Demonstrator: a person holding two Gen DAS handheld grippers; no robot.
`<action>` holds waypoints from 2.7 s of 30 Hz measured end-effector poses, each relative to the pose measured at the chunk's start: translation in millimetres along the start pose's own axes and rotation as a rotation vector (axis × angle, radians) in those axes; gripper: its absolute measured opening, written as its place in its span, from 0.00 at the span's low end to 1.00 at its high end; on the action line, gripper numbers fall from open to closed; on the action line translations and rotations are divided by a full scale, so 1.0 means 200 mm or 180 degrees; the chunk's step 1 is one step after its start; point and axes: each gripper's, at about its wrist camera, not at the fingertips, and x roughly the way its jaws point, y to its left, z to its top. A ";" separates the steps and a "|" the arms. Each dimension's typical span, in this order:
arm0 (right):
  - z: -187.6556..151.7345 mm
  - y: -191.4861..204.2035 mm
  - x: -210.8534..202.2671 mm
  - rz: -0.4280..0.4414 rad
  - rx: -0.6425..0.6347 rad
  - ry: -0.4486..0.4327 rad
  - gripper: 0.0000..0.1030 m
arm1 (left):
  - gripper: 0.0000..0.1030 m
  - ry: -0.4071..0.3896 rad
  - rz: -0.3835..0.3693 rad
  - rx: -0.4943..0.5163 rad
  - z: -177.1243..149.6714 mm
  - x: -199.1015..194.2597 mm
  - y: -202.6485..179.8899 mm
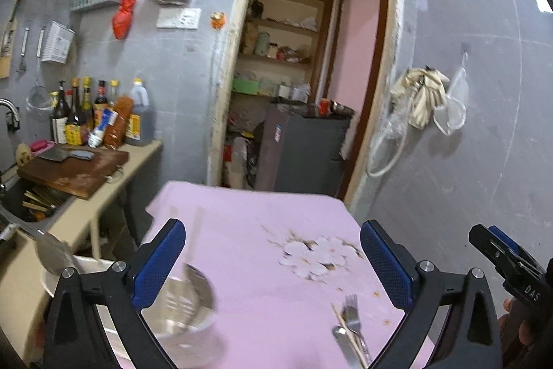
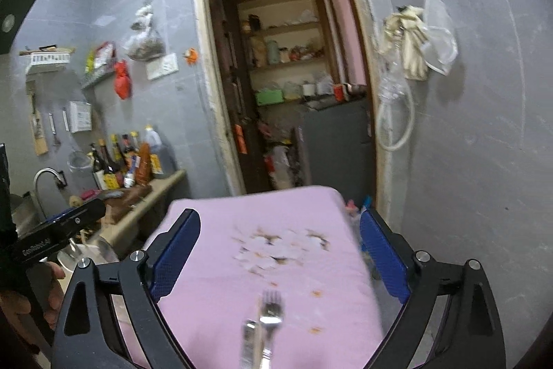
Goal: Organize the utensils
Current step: 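Move both tools back to the remaining utensils on the cloth, then grasp the steel knife with the left tool while the right tool grasps the steel fork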
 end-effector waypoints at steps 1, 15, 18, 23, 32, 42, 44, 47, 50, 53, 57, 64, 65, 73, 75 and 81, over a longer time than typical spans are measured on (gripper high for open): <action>-0.01 -0.04 0.01 -0.0020 0.0023 0.0033 0.88 | 0.99 0.0040 -0.0017 0.0014 -0.02 0.02 -0.03; -0.38 -0.35 0.32 0.0164 0.0181 0.0587 0.88 | 0.99 0.0684 -0.0029 0.0071 -0.41 0.31 -0.22; -0.45 -0.36 0.40 0.0274 0.0133 0.0729 0.88 | 0.99 0.0864 -0.0073 0.0074 -0.47 0.37 -0.22; -0.53 -0.36 0.52 0.0468 0.0109 0.0952 0.74 | 0.85 0.1116 -0.0264 0.0037 -0.53 0.46 -0.21; -0.62 -0.30 0.71 0.0835 -0.0009 0.1317 0.37 | 0.43 0.1682 -0.0790 0.0074 -0.62 0.62 -0.27; -0.67 -0.23 0.85 0.1172 -0.0104 0.1615 0.28 | 0.22 0.2126 -0.0987 -0.0133 -0.71 0.71 -0.25; -0.67 -0.21 0.89 0.1263 -0.0107 0.1697 0.27 | 0.21 0.2145 -0.1013 -0.0188 -0.72 0.70 -0.24; -0.69 -0.20 0.93 0.1373 -0.0094 0.1800 0.27 | 0.19 0.2183 -0.1028 -0.0213 -0.72 0.69 -0.24; -0.71 -0.17 0.97 0.1436 -0.0080 0.1870 0.26 | 0.18 0.2203 -0.1042 -0.0203 -0.72 0.69 -0.25; -0.72 -0.15 1.01 0.1493 -0.0048 0.1932 0.23 | 0.17 0.2223 -0.1042 -0.0222 -0.73 0.69 -0.25; -0.73 -0.12 1.04 0.1576 -0.0052 0.1978 0.14 | 0.16 0.2241 -0.1050 -0.0252 -0.73 0.67 -0.24; -0.72 -0.13 1.01 0.1675 0.0030 0.1934 0.05 | 0.16 0.2291 -0.1066 -0.0281 -0.73 0.67 -0.25; -0.72 -0.14 1.00 0.1678 0.0035 0.1924 0.05 | 0.16 0.2311 -0.1074 -0.0293 -0.73 0.67 -0.25; -0.69 -0.31 0.84 0.1363 0.0213 0.1805 0.02 | 0.16 0.2412 -0.1043 -0.0161 -0.74 0.67 -0.31; -0.70 -0.37 0.78 0.1271 0.0291 0.1809 0.02 | 0.16 0.2407 -0.1018 -0.0070 -0.74 0.67 -0.33; -0.76 -0.47 0.70 0.1164 0.0510 0.1802 0.02 | 0.16 0.2377 -0.0995 -0.0056 -0.74 0.70 -0.39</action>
